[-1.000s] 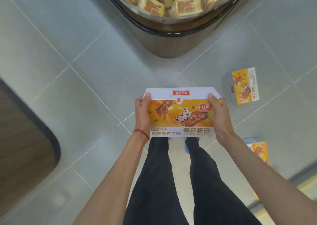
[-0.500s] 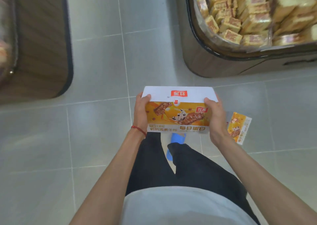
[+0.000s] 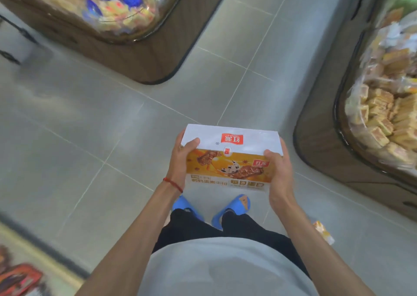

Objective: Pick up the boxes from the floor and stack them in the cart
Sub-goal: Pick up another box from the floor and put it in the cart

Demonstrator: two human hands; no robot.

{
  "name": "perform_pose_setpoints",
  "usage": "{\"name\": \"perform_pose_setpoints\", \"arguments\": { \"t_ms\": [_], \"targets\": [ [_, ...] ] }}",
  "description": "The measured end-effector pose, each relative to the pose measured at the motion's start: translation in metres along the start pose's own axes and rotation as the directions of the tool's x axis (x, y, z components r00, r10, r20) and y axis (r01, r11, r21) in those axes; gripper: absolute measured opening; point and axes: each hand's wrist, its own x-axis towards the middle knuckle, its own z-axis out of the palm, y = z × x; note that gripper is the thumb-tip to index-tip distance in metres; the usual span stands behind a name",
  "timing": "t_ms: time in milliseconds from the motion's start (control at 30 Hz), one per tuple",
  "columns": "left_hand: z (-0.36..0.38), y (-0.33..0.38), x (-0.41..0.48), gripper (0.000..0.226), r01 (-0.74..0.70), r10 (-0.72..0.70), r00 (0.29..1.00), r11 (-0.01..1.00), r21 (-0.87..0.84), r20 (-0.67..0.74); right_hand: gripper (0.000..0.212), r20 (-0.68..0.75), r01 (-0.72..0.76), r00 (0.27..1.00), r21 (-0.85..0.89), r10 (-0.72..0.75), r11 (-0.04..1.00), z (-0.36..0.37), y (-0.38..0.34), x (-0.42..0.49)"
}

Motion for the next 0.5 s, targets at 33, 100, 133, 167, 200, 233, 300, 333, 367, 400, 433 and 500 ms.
{"name": "perform_pose_setpoints", "arguments": {
  "t_ms": [33, 100, 133, 167, 200, 233, 300, 333, 367, 400, 433, 500],
  "targets": [
    [-0.022, 0.003, -0.003, 0.054, -0.011, 0.011, 1.000, 1.000, -0.028, -0.023, 0.060, 0.022, 0.006, 1.000, -0.035, -0.006, 0.999, 0.021, 0.001, -0.002],
    [-0.066, 0.010, -0.009, 0.053, -0.032, 0.026, 0.997, 0.996, -0.079, -0.070, 0.061, 0.059, 0.015, 0.998, -0.088, -0.010, 0.996, 0.065, 0.003, -0.007],
    [-0.088, 0.015, -0.012, 0.053, -0.044, 0.035, 0.995, 0.994, -0.095, -0.098, 0.061, 0.083, 0.015, 0.997, -0.104, -0.007, 0.994, 0.089, 0.004, -0.010],
    [-0.110, 0.019, -0.015, 0.053, -0.057, 0.042, 0.991, 0.992, -0.113, -0.125, 0.061, 0.113, 0.019, 0.994, -0.119, -0.005, 0.993, 0.113, 0.005, -0.013],
    [-0.133, 0.024, -0.018, 0.054, -0.068, 0.047, 0.988, 0.988, -0.137, -0.150, 0.060, 0.139, 0.026, 0.990, -0.135, -0.007, 0.990, 0.136, 0.008, -0.015],
    [-0.155, 0.030, -0.020, 0.054, -0.082, 0.054, 0.983, 0.984, -0.156, -0.173, 0.060, 0.163, 0.033, 0.987, -0.151, -0.008, 0.988, 0.161, 0.009, -0.018],
    [-0.199, 0.042, -0.025, 0.052, -0.115, 0.076, 0.972, 0.979, -0.170, -0.221, 0.063, 0.215, 0.053, 0.977, -0.195, -0.010, 0.979, 0.209, 0.013, -0.023],
    [-0.220, 0.048, -0.026, 0.050, -0.134, 0.090, 0.965, 0.976, -0.170, -0.245, 0.064, 0.246, 0.070, 0.969, -0.215, -0.015, 0.974, 0.233, 0.015, -0.025],
    [-0.241, 0.054, -0.027, 0.048, -0.153, 0.102, 0.957, 0.973, -0.172, -0.271, 0.064, 0.278, 0.089, 0.960, -0.229, -0.022, 0.969, 0.256, 0.016, -0.027],
    [-0.260, 0.060, -0.026, 0.048, -0.171, 0.113, 0.947, 0.970, -0.174, -0.300, 0.062, 0.313, 0.109, 0.949, -0.240, -0.029, 0.965, 0.279, 0.017, -0.028],
    [-0.279, 0.066, -0.024, 0.049, -0.187, 0.120, 0.936, 0.966, -0.178, -0.332, 0.061, 0.346, 0.126, 0.938, -0.246, -0.035, 0.961, 0.301, 0.018, -0.029],
    [-0.316, 0.075, -0.019, 0.051, -0.213, 0.126, 0.913, 0.958, -0.191, -0.388, 0.061, 0.392, 0.142, 0.919, -0.257, -0.031, 0.956, 0.344, 0.018, -0.027]
  ]
}}
